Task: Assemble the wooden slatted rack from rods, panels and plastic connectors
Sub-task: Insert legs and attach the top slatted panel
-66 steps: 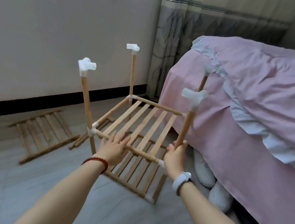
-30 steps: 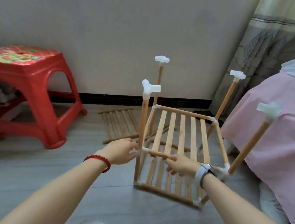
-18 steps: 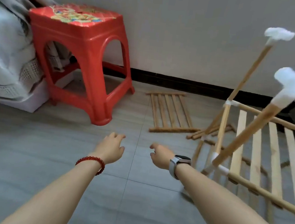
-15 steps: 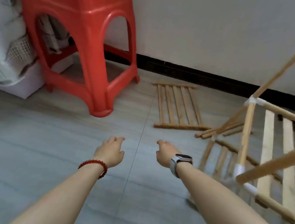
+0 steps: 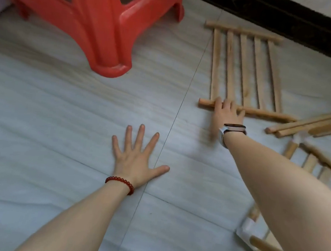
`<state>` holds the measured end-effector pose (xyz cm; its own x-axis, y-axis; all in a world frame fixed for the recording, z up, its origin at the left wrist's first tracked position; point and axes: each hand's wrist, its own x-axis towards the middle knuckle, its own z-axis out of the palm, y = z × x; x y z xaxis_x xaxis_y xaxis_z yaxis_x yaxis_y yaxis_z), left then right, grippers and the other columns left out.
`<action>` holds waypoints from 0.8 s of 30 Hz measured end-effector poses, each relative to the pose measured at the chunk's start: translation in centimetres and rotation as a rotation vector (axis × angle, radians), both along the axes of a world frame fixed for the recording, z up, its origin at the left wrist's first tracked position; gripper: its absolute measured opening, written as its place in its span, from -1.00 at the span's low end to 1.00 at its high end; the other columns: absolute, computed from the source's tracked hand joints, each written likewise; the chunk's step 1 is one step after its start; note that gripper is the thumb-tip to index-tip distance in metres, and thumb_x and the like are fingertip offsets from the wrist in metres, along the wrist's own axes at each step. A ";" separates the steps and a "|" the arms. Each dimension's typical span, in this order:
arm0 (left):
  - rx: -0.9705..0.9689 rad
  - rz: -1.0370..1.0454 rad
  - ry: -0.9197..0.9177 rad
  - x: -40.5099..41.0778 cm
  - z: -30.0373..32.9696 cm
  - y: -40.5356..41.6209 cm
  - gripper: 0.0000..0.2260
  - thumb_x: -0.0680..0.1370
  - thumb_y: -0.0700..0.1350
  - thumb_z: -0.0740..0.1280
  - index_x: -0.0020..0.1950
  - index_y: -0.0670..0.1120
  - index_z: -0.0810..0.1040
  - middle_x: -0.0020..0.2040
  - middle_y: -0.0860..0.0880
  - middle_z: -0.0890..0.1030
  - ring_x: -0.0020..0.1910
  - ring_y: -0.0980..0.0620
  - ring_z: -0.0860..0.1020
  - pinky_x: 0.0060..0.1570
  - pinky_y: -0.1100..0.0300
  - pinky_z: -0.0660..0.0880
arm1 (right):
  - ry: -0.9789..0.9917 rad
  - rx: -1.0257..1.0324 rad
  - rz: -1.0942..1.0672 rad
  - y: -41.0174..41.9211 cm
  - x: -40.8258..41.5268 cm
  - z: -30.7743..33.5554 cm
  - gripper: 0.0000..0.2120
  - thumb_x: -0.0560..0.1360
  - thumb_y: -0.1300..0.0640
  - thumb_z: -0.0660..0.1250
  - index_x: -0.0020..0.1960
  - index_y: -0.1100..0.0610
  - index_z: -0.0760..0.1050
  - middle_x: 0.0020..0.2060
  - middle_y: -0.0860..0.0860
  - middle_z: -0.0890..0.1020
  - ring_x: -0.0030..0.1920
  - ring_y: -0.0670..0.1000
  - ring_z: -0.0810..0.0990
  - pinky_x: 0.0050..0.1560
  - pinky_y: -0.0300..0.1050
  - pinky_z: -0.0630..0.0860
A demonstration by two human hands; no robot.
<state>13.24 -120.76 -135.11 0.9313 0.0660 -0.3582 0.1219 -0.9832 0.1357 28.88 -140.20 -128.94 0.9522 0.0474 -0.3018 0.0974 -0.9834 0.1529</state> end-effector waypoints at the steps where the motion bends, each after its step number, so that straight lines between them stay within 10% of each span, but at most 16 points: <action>1: -0.002 -0.002 0.004 0.1 -0.2 0.0 -0.13 0.21 0.59 -0.18 0.42 0.30 -0.37 0.35 0.07 -0.56 0.35 -0.12 -0.55 0.17 -0.24 -0.54 | -0.022 -0.031 0.044 0.1 0.6 -0.1 -0.60 0.59 0.31 -0.05 0.42 0.21 0.16 0.36 0.24 0.29 0.39 0.20 0.22 0.33 0.22 0.17; 7: -0.094 -0.022 0.172 1.0 0.5 0.8 -0.15 0.34 0.50 0.08 0.42 0.30 -0.38 0.35 0.07 -0.57 0.38 -0.16 -0.52 0.23 -0.30 -0.45 | -0.046 0.055 0.406 2.9 0.0 1.7 -0.70 0.59 0.21 0.02 0.31 0.14 0.29 0.16 0.18 0.42 0.19 0.19 0.39 -0.05 0.05 0.35; 10: -0.253 0.074 0.211 2.1 2.4 1.4 -0.34 0.50 0.22 0.22 0.50 0.25 -0.05 0.52 0.07 -0.31 0.47 -0.06 -0.38 0.34 -0.21 -0.36 | -0.106 0.177 0.403 5.3 -1.6 3.3 -0.73 0.61 0.19 0.02 0.28 0.11 0.30 0.12 0.16 0.42 0.14 0.16 0.38 -0.01 0.04 0.31; 13: -0.851 0.553 0.104 2.7 5.8 2.5 -0.66 0.61 -0.06 0.19 0.39 -0.03 0.39 0.50 -0.04 0.23 0.48 -0.03 0.16 0.42 0.03 0.04 | -0.135 0.310 0.361 6.7 -3.9 5.5 -0.72 0.57 0.27 0.07 0.25 0.08 0.30 0.01 0.11 0.38 0.08 0.16 0.38 -0.06 0.01 0.25; 17: -1.697 1.159 0.124 2.0 11.5 4.5 -0.63 0.65 0.02 0.08 0.34 -0.17 0.37 0.22 -0.08 0.48 0.03 -0.09 0.55 0.02 0.02 0.46 | -0.166 0.512 0.324 7.9 -9.2 8.7 -0.68 0.51 0.32 0.16 0.21 0.05 0.31 -0.11 0.02 0.27 0.00 0.13 0.36 -0.09 -0.03 0.26; 24: -1.624 0.832 0.222 -3.1 25.2 2.8 -0.57 0.63 0.01 0.13 0.40 -0.22 0.29 0.17 -0.17 0.53 0.10 -0.11 0.57 0.01 0.02 0.51 | -0.184 0.604 0.471 7.4 -21.1 18.5 -0.62 0.51 0.31 0.19 0.27 0.02 0.30 -0.10 0.02 0.30 0.00 0.09 0.34 -0.12 -0.07 0.22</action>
<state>10.18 -118.00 -109.90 0.7747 -0.0656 -0.6289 0.5970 0.4035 0.6934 7.75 -132.78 -110.39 0.8233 0.5638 0.0656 0.5495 -0.7630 -0.3404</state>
